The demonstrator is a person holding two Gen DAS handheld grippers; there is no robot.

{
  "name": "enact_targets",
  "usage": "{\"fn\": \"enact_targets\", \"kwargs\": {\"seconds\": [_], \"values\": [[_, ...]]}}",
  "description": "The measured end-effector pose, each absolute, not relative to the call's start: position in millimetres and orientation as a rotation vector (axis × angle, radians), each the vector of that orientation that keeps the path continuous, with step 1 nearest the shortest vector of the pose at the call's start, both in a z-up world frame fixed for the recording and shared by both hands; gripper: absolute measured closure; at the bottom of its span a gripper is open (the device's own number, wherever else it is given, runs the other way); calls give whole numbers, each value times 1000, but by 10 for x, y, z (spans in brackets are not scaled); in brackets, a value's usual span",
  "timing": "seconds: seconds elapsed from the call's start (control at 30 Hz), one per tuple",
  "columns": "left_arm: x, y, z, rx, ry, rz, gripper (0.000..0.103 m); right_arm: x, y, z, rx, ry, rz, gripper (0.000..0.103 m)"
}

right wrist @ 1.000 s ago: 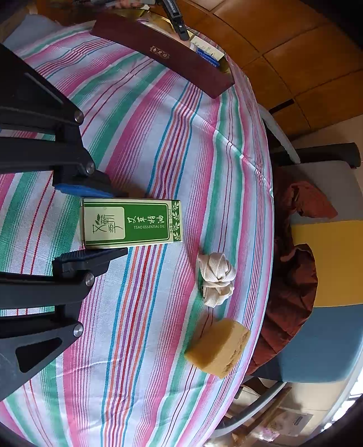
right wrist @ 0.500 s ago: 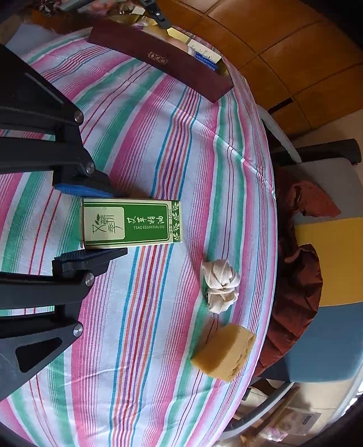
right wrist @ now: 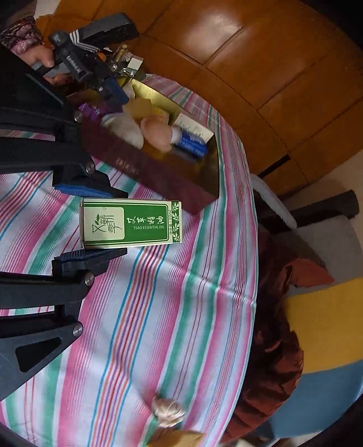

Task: Organize objects
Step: 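Carry the green box into the gold tray and open the right gripper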

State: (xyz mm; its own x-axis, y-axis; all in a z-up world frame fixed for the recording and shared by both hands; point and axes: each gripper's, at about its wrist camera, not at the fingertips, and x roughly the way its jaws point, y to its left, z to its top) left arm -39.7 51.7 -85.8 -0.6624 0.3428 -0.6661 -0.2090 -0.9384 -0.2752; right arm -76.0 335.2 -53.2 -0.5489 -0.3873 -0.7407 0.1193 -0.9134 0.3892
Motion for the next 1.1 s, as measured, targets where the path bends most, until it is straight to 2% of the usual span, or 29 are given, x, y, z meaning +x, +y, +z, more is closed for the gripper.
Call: {"fn": "enact_targets", "kwargs": {"seconds": [0.2,0.57,0.8,0.87,0.9,1.1], "values": [[-416,433,-879,-1154,-308,2610,43,-1309,2529,-418,1317,-271,-2454,72],[-452,250,-832,-1139,-316,2673,43,-2221,1775,-731,1535,-133,-2444,72],[-503,133,-869,-1171,-384,2675,43,-2479,1662,-835,1547,-257,-2446,70],[-502,114,-865,-1172,-393,2678,43,-2481,1658,-849,1551,-286,-2444,57],[-503,110,-863,-1173,-396,2679,43,-2463,1659,-845,1549,-285,-2448,55],[-465,147,-846,-1157,-403,2675,43,-2172,1805,-723,1460,-320,-2473,50]]}}
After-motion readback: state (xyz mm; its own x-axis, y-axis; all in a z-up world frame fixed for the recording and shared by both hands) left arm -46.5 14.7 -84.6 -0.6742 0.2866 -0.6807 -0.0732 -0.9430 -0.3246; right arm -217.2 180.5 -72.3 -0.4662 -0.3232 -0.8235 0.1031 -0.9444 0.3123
